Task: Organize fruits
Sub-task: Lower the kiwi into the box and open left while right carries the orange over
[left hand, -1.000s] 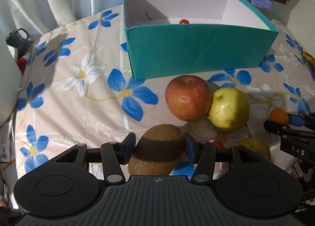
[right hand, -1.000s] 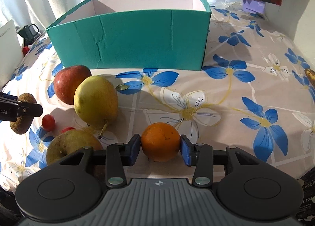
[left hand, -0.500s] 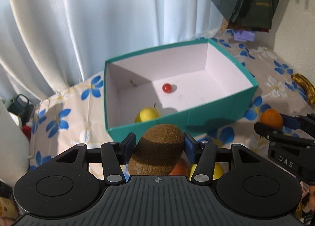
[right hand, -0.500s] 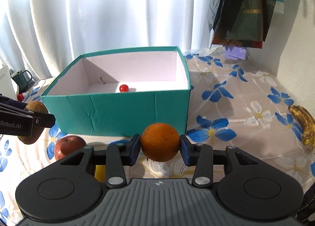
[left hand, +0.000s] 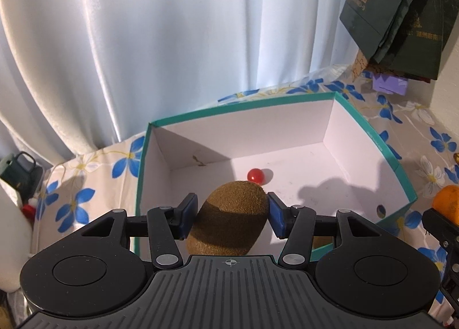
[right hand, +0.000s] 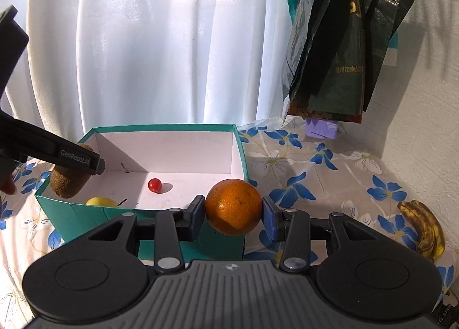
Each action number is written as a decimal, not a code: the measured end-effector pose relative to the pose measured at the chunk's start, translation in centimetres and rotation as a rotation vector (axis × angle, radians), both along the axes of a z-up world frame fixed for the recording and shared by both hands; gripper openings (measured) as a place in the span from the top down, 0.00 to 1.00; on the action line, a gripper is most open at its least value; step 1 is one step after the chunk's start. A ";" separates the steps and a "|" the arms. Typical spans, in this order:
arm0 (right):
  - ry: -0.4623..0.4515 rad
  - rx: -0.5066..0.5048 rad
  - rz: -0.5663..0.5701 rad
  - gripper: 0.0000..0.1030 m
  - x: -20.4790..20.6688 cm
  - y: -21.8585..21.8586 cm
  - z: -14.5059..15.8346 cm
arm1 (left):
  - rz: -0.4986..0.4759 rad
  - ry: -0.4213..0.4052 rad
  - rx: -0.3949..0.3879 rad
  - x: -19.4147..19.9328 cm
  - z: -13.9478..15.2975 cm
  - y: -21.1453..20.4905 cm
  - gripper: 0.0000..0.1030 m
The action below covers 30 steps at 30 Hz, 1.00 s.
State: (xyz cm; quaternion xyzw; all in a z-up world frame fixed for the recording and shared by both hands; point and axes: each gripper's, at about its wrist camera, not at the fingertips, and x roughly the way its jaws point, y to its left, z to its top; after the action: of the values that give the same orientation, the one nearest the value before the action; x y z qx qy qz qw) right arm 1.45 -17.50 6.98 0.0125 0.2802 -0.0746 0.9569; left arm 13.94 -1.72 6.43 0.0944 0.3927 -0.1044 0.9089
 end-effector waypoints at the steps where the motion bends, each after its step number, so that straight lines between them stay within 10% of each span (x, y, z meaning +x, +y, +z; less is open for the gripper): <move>1: 0.000 0.001 -0.001 0.60 0.1 -0.1 0.0 | 0.003 0.003 0.002 0.3 -0.3 -0.2 0.47; 19: -0.005 0.002 -0.022 0.60 1.0 -0.6 -0.5 | 0.033 0.041 0.018 3.1 -3.3 -1.1 0.50; 30: -0.002 -0.007 0.001 0.60 1.9 0.0 -0.5 | 0.053 0.002 0.004 2.3 -2.2 -0.3 0.25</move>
State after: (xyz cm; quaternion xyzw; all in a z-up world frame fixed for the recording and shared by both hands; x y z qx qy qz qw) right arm 3.32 -17.49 6.50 0.0090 0.2789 -0.0752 0.9573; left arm 16.24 -2.07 4.21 0.0856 0.3963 -0.0796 0.9107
